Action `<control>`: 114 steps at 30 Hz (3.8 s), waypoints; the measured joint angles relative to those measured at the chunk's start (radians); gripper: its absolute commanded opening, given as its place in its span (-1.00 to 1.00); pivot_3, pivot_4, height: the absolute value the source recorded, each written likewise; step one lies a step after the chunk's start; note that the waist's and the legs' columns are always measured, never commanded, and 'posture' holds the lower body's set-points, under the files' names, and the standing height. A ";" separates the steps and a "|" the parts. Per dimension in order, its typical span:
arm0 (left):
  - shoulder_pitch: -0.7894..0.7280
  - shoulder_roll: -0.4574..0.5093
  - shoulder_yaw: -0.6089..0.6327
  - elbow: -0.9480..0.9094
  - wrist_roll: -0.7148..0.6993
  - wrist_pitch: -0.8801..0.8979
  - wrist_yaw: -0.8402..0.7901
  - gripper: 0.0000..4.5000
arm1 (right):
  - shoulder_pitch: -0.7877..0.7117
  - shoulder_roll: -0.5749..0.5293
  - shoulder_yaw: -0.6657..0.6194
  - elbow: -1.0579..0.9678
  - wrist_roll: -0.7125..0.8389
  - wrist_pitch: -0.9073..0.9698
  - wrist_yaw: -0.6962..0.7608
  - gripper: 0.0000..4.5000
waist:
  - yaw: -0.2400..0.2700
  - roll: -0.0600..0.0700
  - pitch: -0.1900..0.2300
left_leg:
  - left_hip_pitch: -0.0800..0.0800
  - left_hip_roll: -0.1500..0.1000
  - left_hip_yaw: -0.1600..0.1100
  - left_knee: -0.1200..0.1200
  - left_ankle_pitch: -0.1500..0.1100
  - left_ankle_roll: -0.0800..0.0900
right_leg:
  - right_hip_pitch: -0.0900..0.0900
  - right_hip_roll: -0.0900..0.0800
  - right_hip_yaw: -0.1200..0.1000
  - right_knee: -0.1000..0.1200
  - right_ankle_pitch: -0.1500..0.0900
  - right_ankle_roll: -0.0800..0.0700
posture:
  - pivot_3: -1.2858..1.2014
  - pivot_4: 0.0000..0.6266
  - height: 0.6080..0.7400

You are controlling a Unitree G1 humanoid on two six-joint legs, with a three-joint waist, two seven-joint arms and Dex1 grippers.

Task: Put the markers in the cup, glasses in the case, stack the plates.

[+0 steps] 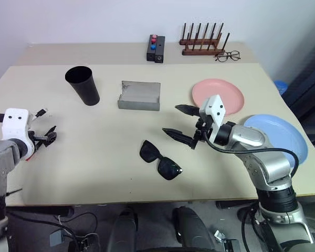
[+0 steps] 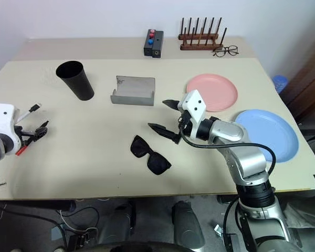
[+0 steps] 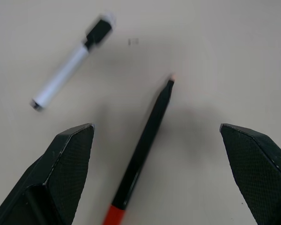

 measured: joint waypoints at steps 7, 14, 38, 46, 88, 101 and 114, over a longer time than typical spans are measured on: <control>-0.085 0.108 -0.135 0.171 0.016 0.059 -0.124 0.96 | 0.020 0.030 0.026 -0.002 0.007 -0.001 -0.033 1.00 | 0.000 0.000 0.000 | 0.000 0.000 0.000 -0.001 0.000 0.000 | 0.000 0.000 0.000 0.000 0.000 0.000 | 0.03 -0.52 0.98; -0.072 0.126 -0.150 0.160 0.006 0.076 -0.192 -0.07 | 0.058 -0.008 0.028 -0.040 0.079 0.020 0.033 1.00 | -0.001 0.000 0.000 | 0.000 0.000 0.000 -0.002 0.000 0.000 | 0.000 0.000 0.000 0.000 0.000 0.000 | 0.03 -0.52 0.98; -0.402 -0.249 -0.006 0.103 0.133 -0.715 0.175 -0.98 | -0.120 0.170 0.108 0.145 -0.067 -0.228 -0.058 1.00 | 0.034 -0.006 -0.002 | 0.001 0.000 0.000 0.001 0.001 -0.001 | 0.004 0.000 -0.001 -0.002 0.003 0.004 | 0.03 -0.52 0.98; -0.708 -0.369 -0.137 0.628 0.291 -1.139 0.324 -0.98 | -0.135 0.244 0.175 0.204 -0.168 -0.266 -0.134 1.00 | 0.023 -0.006 -0.002 | 0.000 0.000 0.000 -0.001 0.001 -0.001 | 0.002 0.000 -0.001 -0.002 0.004 0.007 | 0.03 -0.52 0.98; -0.708 -0.446 -0.130 0.871 0.274 -1.361 0.414 0.43 | -0.135 0.290 0.154 0.221 -0.191 -0.281 -0.191 1.00 | 0.019 -0.006 -0.002 | 0.000 0.000 0.000 -0.003 0.001 -0.001 | 0.001 0.000 -0.001 -0.001 0.004 0.008 | 0.03 -0.52 0.98; -0.556 -0.143 -0.008 0.760 0.225 -0.664 0.447 0.99 | -0.135 0.288 0.149 0.221 -0.183 -0.266 -0.172 1.00 | 0.008 -0.006 -0.002 | 0.000 0.000 -0.001 -0.003 0.001 -0.002 | 0.001 0.000 -0.002 -0.001 0.004 0.008 | 0.03 -0.52 0.98; -0.560 -0.041 -0.127 0.985 0.256 -0.518 0.144 0.99 | -0.121 0.281 0.147 0.239 -0.184 -0.267 -0.157 1.00 | 0.002 -0.006 -0.002 | 0.000 0.000 -0.001 -0.004 0.001 -0.002 | 0.000 0.000 -0.002 0.000 0.004 0.008 | 0.03 -0.52 0.98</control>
